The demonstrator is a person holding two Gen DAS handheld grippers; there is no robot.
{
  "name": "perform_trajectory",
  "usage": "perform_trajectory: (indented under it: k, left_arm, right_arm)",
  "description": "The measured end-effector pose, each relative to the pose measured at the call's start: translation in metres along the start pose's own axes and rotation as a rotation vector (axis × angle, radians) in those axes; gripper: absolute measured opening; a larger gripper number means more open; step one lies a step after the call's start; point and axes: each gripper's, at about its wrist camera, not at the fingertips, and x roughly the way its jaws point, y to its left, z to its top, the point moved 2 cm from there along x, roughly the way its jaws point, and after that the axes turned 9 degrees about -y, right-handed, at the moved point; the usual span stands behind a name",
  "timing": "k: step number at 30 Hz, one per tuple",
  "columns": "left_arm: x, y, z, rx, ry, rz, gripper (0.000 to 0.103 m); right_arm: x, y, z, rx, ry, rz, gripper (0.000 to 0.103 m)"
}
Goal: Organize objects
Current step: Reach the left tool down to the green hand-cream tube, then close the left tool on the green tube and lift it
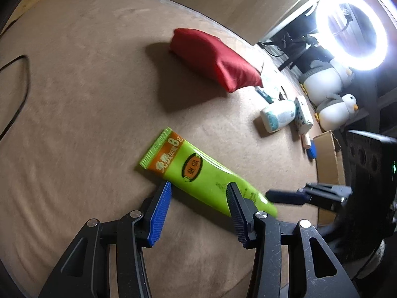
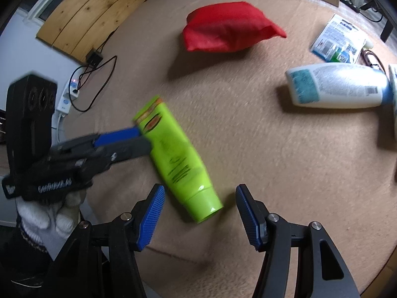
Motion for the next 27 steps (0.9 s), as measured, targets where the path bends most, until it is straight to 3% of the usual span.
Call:
perform_trajectory:
  k: [12, 16, 22, 27]
  left_arm:
    - [0.009, -0.012, 0.0, -0.026, 0.043, -0.054, 0.057]
    - [0.011, -0.015, -0.002, -0.044, 0.042, -0.065, 0.057]
    - [0.015, -0.02, -0.001, -0.059, 0.04, -0.066, 0.057]
    - [0.023, -0.029, 0.0, -0.061, 0.045, -0.082, 0.056]
  right_arm:
    - [0.008, 0.019, -0.004, -0.127, -0.015, -0.14, 0.056]
    - [0.006, 0.023, -0.011, -0.174, -0.049, -0.189, 0.043]
    - [-0.003, -0.008, -0.007, 0.003, -0.071, -0.062, 0.033]
    - [-0.01, -0.01, -0.011, 0.005, -0.084, -0.061, 0.029]
